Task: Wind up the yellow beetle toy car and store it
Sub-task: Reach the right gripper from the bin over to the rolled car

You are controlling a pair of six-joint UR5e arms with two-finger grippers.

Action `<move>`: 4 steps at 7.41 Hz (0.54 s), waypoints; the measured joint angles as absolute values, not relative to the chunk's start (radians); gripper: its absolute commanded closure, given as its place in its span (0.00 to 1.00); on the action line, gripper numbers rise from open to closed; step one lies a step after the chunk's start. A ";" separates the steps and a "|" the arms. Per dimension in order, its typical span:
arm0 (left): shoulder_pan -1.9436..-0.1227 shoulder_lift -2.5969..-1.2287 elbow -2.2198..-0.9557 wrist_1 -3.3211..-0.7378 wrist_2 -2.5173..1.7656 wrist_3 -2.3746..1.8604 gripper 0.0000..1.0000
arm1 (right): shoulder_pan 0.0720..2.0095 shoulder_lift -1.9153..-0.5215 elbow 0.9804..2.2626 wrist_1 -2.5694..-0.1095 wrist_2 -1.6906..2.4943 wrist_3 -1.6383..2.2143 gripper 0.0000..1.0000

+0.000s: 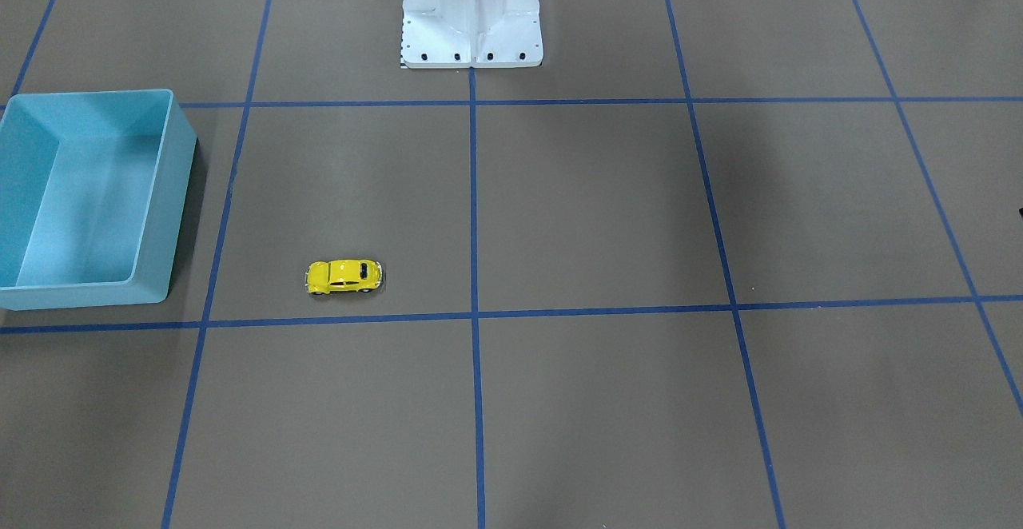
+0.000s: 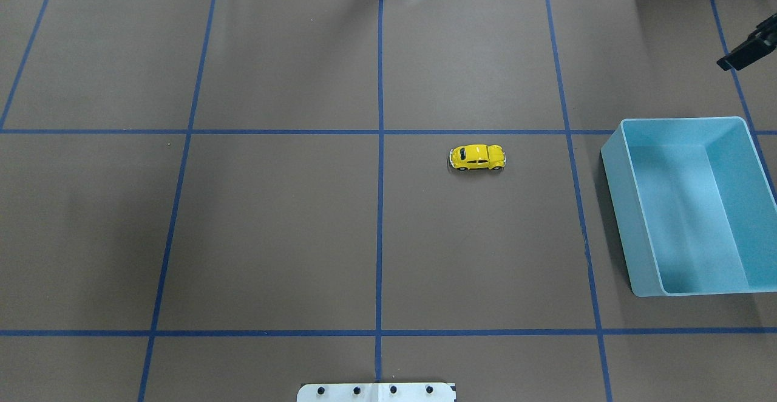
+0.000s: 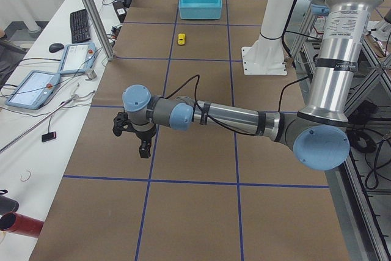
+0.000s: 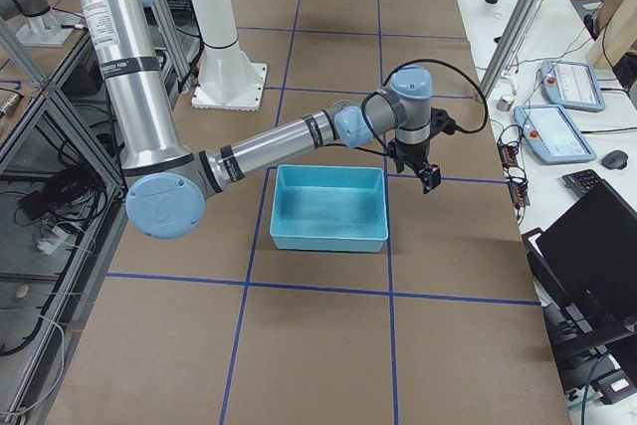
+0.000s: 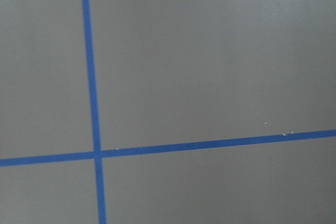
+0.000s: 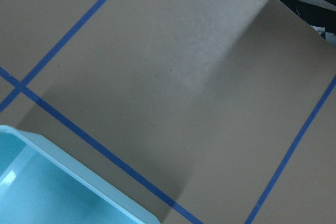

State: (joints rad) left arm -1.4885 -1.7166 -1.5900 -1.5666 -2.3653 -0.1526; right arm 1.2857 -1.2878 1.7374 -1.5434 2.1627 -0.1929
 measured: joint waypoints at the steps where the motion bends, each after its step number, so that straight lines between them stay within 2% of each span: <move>1: -1.515 -1.714 -1.601 -1.480 -2.353 -0.104 0.00 | 1.250 -1.235 1.742 -1.596 2.163 -0.191 0.00; 4: -1.571 -1.650 -1.607 -1.411 -2.356 -0.062 0.00 | 1.061 -1.140 1.755 -1.638 2.083 -0.187 0.00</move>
